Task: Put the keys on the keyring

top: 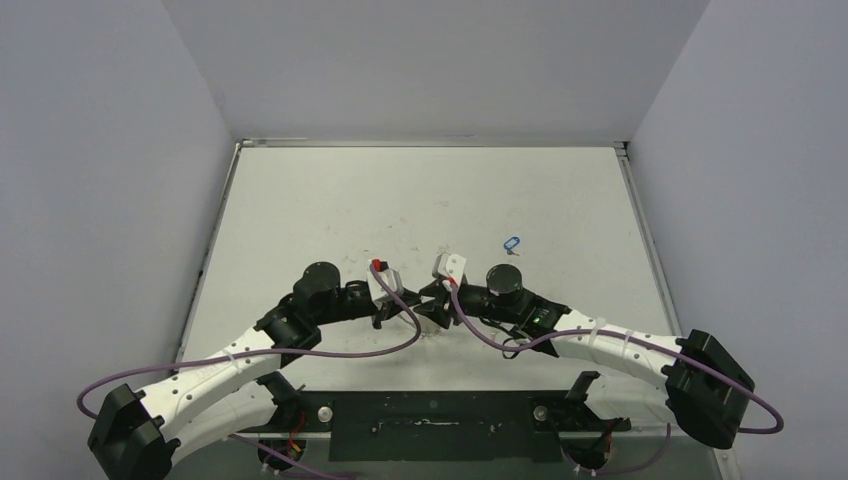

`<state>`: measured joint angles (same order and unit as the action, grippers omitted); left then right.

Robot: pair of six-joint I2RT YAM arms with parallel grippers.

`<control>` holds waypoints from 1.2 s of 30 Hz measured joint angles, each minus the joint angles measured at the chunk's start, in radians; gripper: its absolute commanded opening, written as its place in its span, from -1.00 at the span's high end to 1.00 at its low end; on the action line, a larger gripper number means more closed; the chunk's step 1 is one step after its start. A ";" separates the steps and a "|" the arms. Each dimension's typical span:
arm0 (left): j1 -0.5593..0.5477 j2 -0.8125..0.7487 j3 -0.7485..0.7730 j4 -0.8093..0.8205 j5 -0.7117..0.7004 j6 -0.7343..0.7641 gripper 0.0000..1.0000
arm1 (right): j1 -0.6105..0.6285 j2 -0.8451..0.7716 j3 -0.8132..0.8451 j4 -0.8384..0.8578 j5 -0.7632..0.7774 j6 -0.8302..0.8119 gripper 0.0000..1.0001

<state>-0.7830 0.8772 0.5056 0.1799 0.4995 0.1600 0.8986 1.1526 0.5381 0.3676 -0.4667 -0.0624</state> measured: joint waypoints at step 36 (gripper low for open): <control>-0.001 -0.038 -0.030 -0.007 -0.187 -0.177 1.00 | 0.001 -0.281 -0.117 0.123 0.019 -0.052 -0.60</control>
<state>-0.7837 0.8394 0.4755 0.1730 0.3130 -0.0166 0.8993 0.8715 0.4210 0.4904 -0.4477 -0.1146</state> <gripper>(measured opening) 0.010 0.795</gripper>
